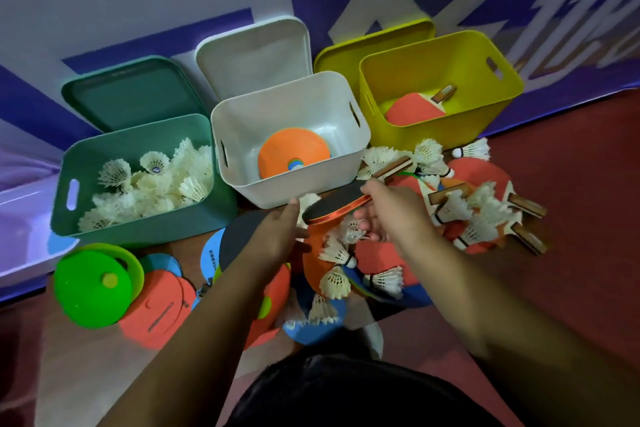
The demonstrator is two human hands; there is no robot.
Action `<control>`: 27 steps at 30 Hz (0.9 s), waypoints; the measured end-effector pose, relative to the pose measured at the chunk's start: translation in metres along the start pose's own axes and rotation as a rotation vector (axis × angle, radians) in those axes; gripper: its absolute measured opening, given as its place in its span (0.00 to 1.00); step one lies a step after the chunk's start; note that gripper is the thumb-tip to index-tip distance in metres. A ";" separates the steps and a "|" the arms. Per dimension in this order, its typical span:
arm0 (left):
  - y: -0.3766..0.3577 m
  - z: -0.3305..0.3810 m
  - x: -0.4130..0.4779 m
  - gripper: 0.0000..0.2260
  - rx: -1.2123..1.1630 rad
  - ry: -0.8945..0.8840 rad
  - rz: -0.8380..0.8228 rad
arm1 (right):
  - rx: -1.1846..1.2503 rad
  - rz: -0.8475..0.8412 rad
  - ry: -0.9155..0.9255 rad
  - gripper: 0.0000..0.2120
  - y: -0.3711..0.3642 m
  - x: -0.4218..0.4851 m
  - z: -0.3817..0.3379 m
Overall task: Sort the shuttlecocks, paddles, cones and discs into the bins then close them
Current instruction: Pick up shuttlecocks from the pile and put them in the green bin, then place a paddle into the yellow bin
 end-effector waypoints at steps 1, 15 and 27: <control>-0.011 0.005 -0.001 0.28 -0.026 0.009 -0.009 | 0.010 0.007 0.010 0.15 0.010 -0.003 0.000; -0.098 0.046 -0.019 0.13 0.100 -0.100 -0.178 | 0.219 0.200 0.171 0.09 0.125 0.016 -0.023; -0.118 0.096 0.017 0.07 0.096 -0.191 -0.121 | 0.091 0.275 0.243 0.08 0.177 0.129 -0.088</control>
Point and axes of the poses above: each hand's wrist, its own x-axis towards the middle knuckle, its own y-axis out of the back of the hand, z = x × y, the point moved 4 cm from there along x, towards the middle knuckle, and after that the axes turned 10 degrees about -x, right-handed, at the moved point
